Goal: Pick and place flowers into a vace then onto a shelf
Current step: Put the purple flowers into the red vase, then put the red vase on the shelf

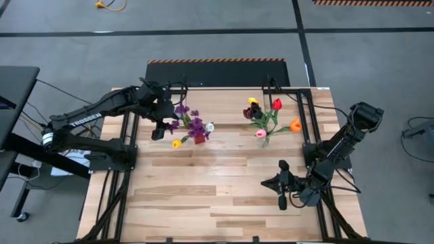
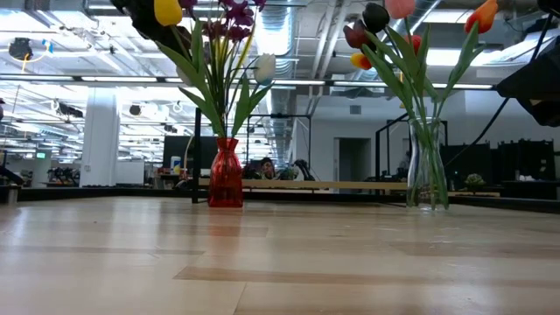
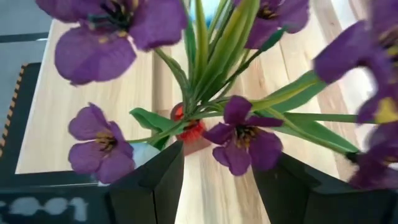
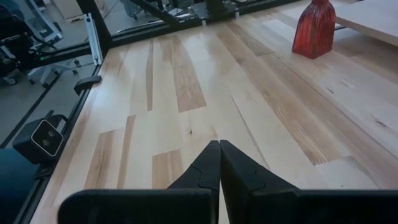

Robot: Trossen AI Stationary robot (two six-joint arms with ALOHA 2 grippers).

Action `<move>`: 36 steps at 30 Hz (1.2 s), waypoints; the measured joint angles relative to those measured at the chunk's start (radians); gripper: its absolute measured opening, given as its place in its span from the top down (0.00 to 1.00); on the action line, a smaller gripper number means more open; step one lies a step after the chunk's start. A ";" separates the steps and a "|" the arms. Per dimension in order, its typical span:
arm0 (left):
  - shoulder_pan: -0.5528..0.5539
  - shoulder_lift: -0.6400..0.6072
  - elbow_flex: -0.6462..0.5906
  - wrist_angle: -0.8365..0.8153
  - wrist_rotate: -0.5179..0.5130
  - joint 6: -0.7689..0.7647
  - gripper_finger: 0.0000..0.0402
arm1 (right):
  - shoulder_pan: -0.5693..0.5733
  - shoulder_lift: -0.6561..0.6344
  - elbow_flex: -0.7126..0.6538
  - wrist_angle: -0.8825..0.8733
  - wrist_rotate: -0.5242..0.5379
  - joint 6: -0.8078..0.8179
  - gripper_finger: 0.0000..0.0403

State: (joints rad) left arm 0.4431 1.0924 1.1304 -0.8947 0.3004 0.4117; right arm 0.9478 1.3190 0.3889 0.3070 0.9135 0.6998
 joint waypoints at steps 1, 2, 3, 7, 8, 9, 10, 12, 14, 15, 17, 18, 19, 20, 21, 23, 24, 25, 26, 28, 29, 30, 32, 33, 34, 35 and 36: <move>0.000 0.000 0.007 -0.010 0.000 -0.001 0.56 | 0.000 0.000 0.000 0.000 0.000 0.000 1.00; 0.000 0.000 0.013 -0.019 0.000 -0.002 0.56 | 0.000 0.000 0.000 0.000 0.000 0.000 1.00; 0.000 0.000 0.020 -0.026 0.000 -0.002 0.56 | 0.000 0.000 0.000 0.000 0.000 0.000 1.00; 0.000 0.000 0.045 -0.053 -0.011 -0.009 0.56 | 0.000 0.000 0.000 0.000 -0.001 0.000 1.00; 0.000 0.000 0.053 -0.063 -0.014 -0.010 0.56 | 0.000 0.000 0.000 0.000 -0.003 0.000 1.00; 0.000 0.000 0.064 -0.077 -0.018 -0.011 0.56 | 0.000 0.000 0.000 0.000 -0.008 0.000 1.00; 0.000 0.000 0.074 -0.089 -0.019 -0.011 0.56 | 0.000 0.000 0.000 0.000 -0.012 0.000 1.00; 0.000 0.000 0.093 -0.110 -0.019 -0.012 0.56 | 0.000 0.000 0.000 0.000 -0.018 0.000 1.00; 0.000 0.000 0.113 -0.127 -0.021 -0.023 0.56 | 0.000 0.000 0.000 0.000 -0.019 0.000 1.00; 0.000 -0.001 0.125 -0.132 -0.023 -0.029 0.56 | 0.000 0.000 0.000 0.001 -0.020 0.000 1.00; 0.000 -0.010 0.148 -0.166 -0.037 -0.034 0.56 | 0.000 0.000 0.000 0.001 -0.022 0.000 1.00; -0.003 -0.017 0.162 -0.184 -0.046 -0.035 0.56 | 0.000 0.000 0.000 0.001 -0.022 0.000 1.00; -0.010 -0.026 0.176 -0.195 -0.056 -0.039 0.56 | 0.000 0.000 0.000 0.001 -0.022 0.000 1.00; -0.016 -0.038 0.187 -0.207 -0.067 -0.047 0.56 | 0.000 0.000 0.000 0.001 -0.022 0.000 1.00; -0.024 -0.055 0.194 -0.220 -0.082 -0.058 0.56 | 0.000 0.000 0.000 0.001 -0.022 0.001 1.00; -0.043 -0.105 0.199 -0.219 -0.112 -0.096 0.57 | 0.000 0.000 0.000 0.001 -0.022 0.001 1.00; -0.055 -0.132 0.201 -0.214 -0.127 -0.118 0.57 | 0.000 0.000 0.000 0.001 -0.022 0.001 1.00; -0.070 -0.164 0.202 -0.212 -0.144 -0.144 0.58 | 0.000 0.000 0.000 0.001 -0.022 0.001 1.00; -0.085 -0.192 0.202 -0.213 -0.162 -0.175 0.58 | 0.000 0.000 0.000 0.001 -0.022 0.001 1.00; -0.125 -0.252 0.187 -0.187 -0.179 -0.251 0.60 | -0.001 0.000 0.000 0.001 -0.022 0.001 1.00; -0.150 -0.285 0.167 -0.160 -0.179 -0.287 0.60 | -0.004 0.000 0.000 0.001 -0.022 0.001 1.00; -0.180 -0.319 0.136 -0.122 -0.177 -0.323 0.61 | -0.006 0.000 0.000 0.001 -0.022 0.001 1.00; -0.250 -0.392 0.051 -0.050 -0.174 -0.373 0.63 | -0.008 0.000 0.000 0.001 -0.022 0.001 1.00; -0.287 -0.429 -0.003 -0.017 -0.174 -0.396 0.64 | -0.010 0.000 0.000 0.001 -0.022 0.001 1.00; -0.328 -0.465 -0.064 0.023 -0.177 -0.428 0.65 | -0.013 0.000 0.000 0.001 -0.022 0.004 1.00; -0.369 -0.498 -0.133 0.076 -0.179 -0.470 0.66 | -0.015 0.000 0.000 0.001 -0.022 0.008 1.00; -0.412 -0.530 -0.204 0.130 -0.180 -0.514 0.67 | -0.015 0.000 0.000 0.003 -0.022 0.008 1.00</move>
State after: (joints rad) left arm 0.0312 0.5627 0.9263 -0.7644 0.1201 -0.1020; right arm 0.9325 1.3190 0.3889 0.3095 0.8917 0.7079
